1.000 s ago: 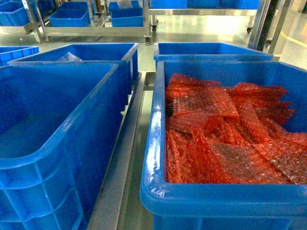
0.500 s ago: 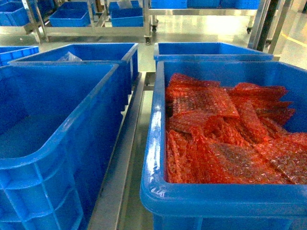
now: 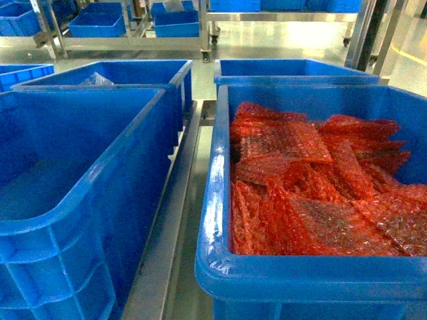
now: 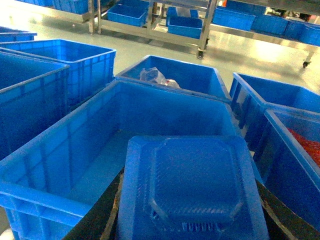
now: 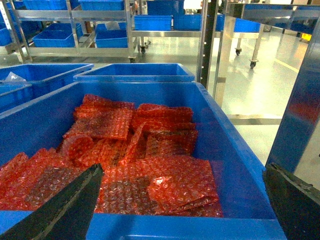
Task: Pick blue part to blue bin on bottom shelf
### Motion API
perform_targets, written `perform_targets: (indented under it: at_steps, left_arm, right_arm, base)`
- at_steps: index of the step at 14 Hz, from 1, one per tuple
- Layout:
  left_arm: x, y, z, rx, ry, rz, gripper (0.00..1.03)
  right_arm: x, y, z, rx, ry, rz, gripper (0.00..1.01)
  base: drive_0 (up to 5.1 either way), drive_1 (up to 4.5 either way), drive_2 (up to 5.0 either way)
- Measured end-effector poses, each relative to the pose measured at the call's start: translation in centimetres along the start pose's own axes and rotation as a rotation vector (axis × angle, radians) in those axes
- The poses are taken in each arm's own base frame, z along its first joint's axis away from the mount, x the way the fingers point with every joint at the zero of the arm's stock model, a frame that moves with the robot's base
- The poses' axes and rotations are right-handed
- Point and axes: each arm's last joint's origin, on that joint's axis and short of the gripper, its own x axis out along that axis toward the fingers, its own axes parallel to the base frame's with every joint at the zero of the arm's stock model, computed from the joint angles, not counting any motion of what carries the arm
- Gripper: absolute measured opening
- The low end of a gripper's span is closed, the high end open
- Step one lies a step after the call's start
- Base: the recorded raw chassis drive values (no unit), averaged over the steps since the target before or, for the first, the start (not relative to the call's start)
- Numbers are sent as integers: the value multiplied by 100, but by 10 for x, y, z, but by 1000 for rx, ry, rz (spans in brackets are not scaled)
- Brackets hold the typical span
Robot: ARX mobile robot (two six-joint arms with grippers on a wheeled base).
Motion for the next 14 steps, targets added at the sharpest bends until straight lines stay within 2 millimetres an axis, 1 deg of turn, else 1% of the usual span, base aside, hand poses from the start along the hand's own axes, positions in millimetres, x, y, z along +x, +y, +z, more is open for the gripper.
perform_targets:
  at_steps: [3,5,6,7,8,9,10,11,12,14]
  left_arm:
    - [0,-3,1,-5,-88,43,43]
    - [1,-5,5,51,-128,58,43]
    - [9,-4,8,66,-126,79,43]
    - [26,-6,11,85,-113,100,43]
    - [35,-6,13,90,-108,105,43]
    - [58,-8,15,96,-95,92,43]
    - [80,-10,17,94,-76,72,54]
    - [89,-11,10,114,-22,78,66]
    - [88,-12,7,114,-13,67,79]
    - [86,-11,12,97,-41,65,100]
  right_arm:
    - [0,0,0,0,0,0,98]
    - [0,0,0,0,0,0,98]
    - [0,0,0,0,0,0,98]
    - [0,0,0,0,0,0,98]
    - [0,0,0,0,0,0,98]
    - [0,0,0,0,0,0,98]
    - [0,0,0,0,0,0,98]
    - [0,0,0,0,1,0,98]
    - [0,0,0,0,-1,0,98]
    - [0,0,0,0,0,0,98]
  base:
    - [0,0,0]
    - [0,0,0]
    - [0,0,0]
    - [0,0,0]
    - [0,0,0]
    - [0,0,0]
    - [0,0,0]
    - [0,0,0]
    - [0,0,0]
    - [0,0,0]
